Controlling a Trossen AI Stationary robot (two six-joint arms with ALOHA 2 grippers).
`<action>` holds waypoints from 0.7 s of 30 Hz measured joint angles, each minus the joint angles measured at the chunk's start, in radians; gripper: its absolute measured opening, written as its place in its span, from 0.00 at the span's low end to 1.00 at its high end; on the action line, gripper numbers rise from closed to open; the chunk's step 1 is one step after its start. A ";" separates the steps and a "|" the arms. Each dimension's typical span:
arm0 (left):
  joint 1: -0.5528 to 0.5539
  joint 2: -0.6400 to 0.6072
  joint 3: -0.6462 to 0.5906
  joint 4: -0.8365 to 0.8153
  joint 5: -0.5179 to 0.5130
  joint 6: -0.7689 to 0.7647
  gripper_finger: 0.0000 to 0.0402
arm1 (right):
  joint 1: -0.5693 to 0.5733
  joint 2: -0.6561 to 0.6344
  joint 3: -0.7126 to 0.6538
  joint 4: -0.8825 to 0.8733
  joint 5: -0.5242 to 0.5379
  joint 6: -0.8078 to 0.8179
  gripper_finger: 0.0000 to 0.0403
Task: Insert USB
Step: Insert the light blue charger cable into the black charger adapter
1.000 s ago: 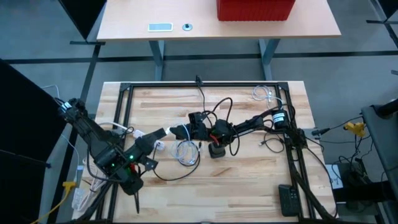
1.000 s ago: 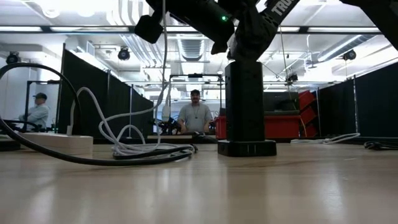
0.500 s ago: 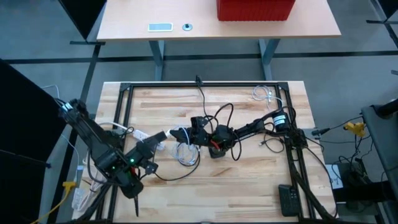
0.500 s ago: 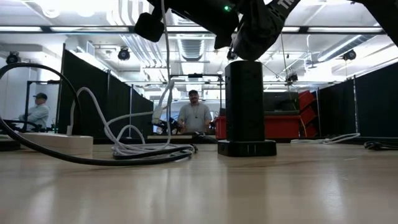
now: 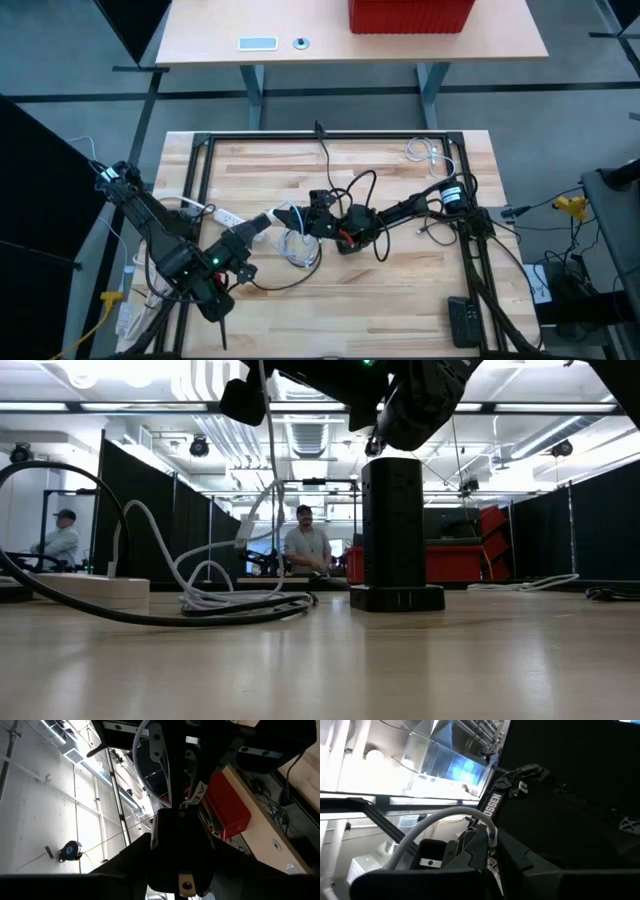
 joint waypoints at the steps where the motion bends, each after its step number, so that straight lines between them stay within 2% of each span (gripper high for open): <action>1: 0.000 0.000 0.000 0.000 -0.001 0.000 0.37 | 0.003 0.000 0.000 0.000 0.004 -0.004 0.03; 21: 0.000 -0.001 -0.001 0.001 -0.002 -0.008 0.37 | 0.029 -0.002 0.004 -0.006 0.015 -0.031 0.03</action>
